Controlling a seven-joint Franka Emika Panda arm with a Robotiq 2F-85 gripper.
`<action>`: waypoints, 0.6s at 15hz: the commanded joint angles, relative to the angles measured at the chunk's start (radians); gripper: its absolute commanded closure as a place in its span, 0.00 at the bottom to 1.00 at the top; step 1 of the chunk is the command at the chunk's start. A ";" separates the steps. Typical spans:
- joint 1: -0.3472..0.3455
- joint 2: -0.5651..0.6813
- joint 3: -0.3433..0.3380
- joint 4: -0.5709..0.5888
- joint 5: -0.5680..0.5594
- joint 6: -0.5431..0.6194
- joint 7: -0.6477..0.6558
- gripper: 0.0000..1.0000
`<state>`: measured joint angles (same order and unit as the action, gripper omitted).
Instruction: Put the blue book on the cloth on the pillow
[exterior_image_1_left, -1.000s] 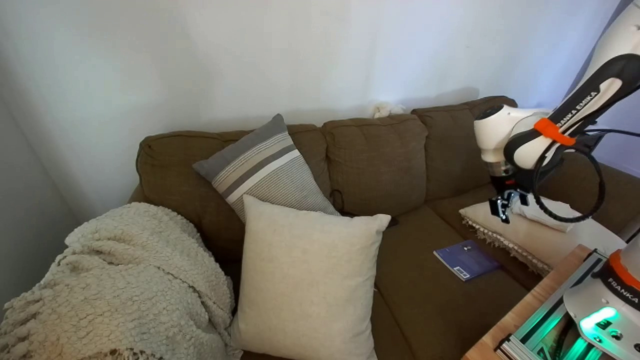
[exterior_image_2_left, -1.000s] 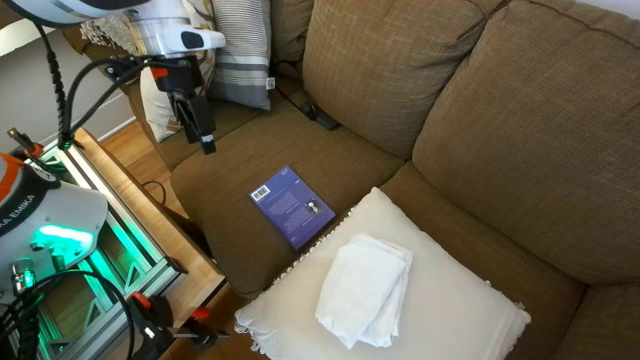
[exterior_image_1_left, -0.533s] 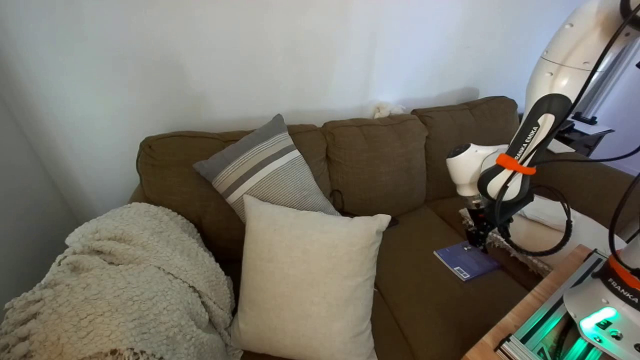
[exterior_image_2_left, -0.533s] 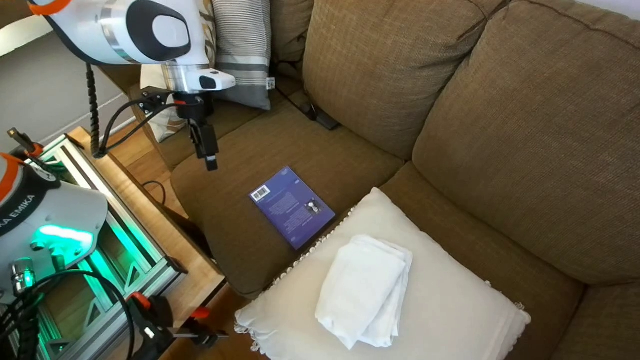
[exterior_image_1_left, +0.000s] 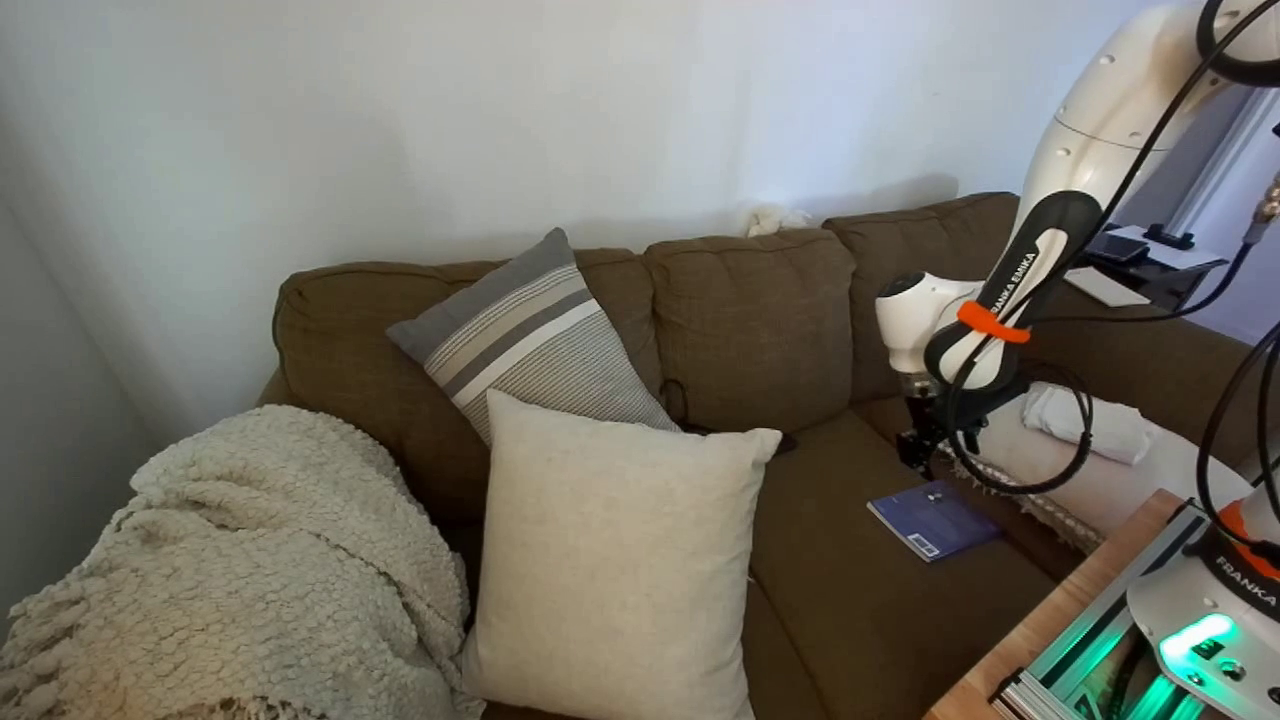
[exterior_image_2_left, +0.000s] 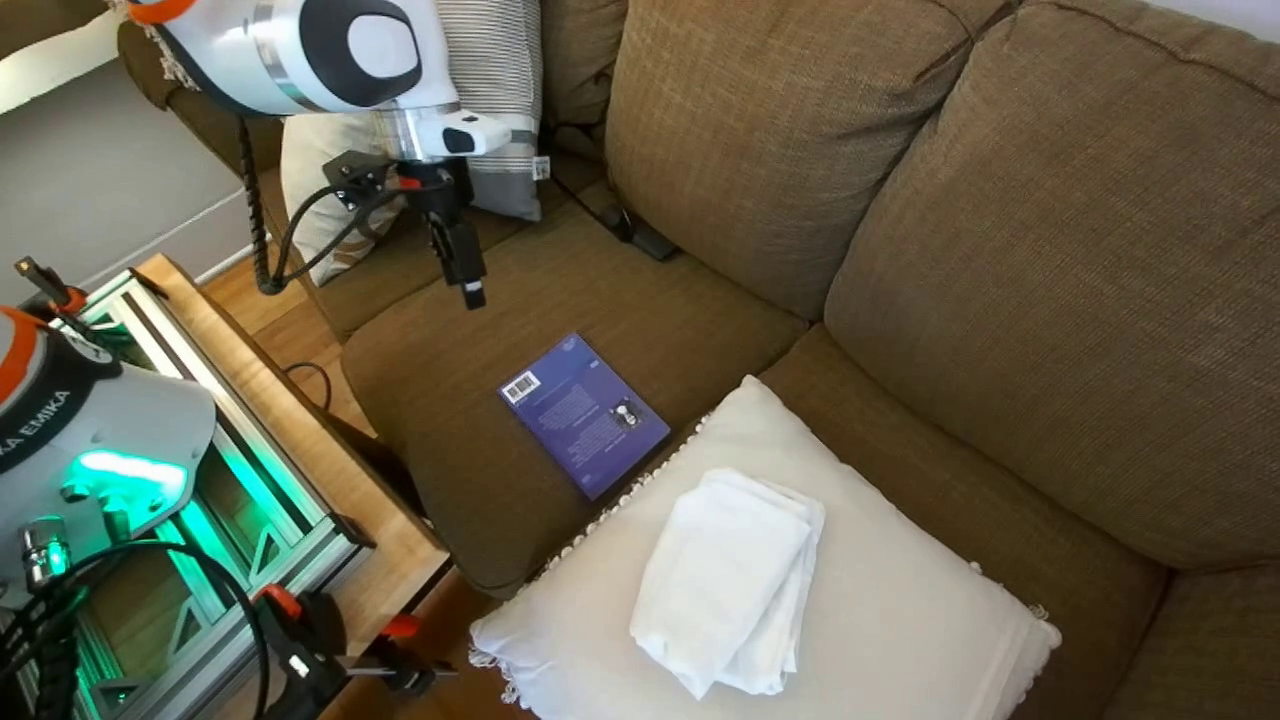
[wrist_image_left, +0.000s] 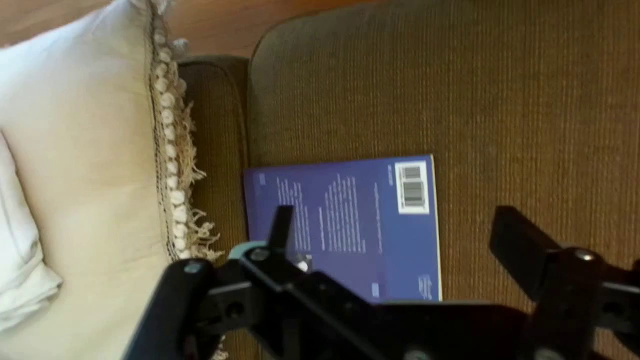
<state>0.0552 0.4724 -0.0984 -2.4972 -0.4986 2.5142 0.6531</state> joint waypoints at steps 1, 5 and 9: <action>0.048 0.169 -0.049 0.175 0.058 0.057 -0.019 0.00; 0.103 0.329 -0.074 0.320 0.078 0.028 -0.081 0.00; 0.189 0.434 -0.150 0.350 0.075 0.016 -0.040 0.00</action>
<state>0.1786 0.8250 -0.1884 -2.1816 -0.4437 2.5455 0.6026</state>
